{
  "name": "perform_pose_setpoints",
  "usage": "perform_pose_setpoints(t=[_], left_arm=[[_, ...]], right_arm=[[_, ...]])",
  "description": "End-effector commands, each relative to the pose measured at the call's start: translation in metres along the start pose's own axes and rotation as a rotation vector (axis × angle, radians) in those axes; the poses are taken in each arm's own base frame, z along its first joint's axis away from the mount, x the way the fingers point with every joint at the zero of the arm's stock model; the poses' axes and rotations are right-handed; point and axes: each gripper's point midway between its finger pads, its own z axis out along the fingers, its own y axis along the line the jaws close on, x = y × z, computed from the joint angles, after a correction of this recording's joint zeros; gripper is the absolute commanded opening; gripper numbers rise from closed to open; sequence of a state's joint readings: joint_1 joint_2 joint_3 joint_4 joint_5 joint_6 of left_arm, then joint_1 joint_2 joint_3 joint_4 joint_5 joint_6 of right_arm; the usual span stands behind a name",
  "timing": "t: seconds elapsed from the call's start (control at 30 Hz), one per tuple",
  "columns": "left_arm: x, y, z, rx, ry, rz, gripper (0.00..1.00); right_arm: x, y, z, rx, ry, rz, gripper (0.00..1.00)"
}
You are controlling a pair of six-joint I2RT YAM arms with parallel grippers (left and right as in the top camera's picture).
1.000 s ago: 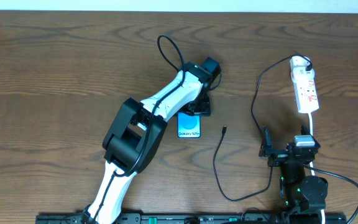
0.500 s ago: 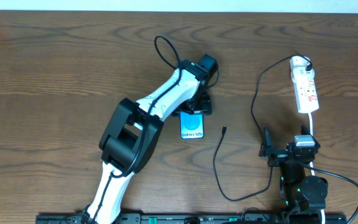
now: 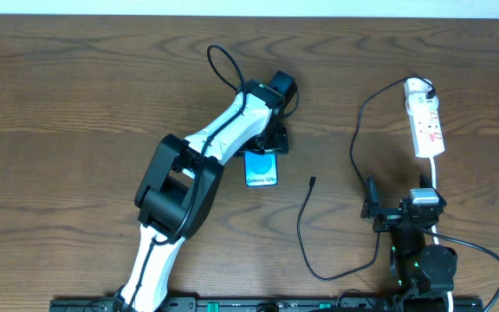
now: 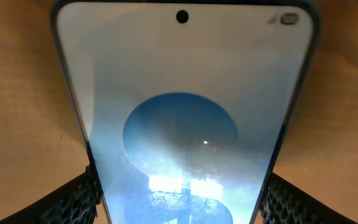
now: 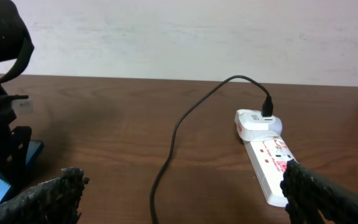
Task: Plug charger to phone and switch on socket
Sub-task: 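Lift the phone with the left gripper and tilt it upright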
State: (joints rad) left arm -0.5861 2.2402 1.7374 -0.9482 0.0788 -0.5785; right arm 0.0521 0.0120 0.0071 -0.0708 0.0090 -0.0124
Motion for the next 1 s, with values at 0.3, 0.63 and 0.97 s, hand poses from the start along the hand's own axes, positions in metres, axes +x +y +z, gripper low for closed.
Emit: perform_pose_setpoints(t=[0.3, 0.63, 0.97], left_arm=[[0.007, 0.016, 0.028, -0.037, -0.07, 0.018, 0.8], [0.01, 0.013, 0.028, -0.031, -0.065, 0.025, 0.95], [0.011, 0.012, 0.028, -0.031, -0.064, 0.03, 0.78]], right_arm=[[0.001, 0.0, 0.0, 0.001, 0.0, -0.012, 0.99], [0.001, 0.0, 0.0, 0.001, 0.0, -0.012, 0.99], [0.001, 0.0, 0.0, 0.001, 0.0, -0.012, 0.99]])
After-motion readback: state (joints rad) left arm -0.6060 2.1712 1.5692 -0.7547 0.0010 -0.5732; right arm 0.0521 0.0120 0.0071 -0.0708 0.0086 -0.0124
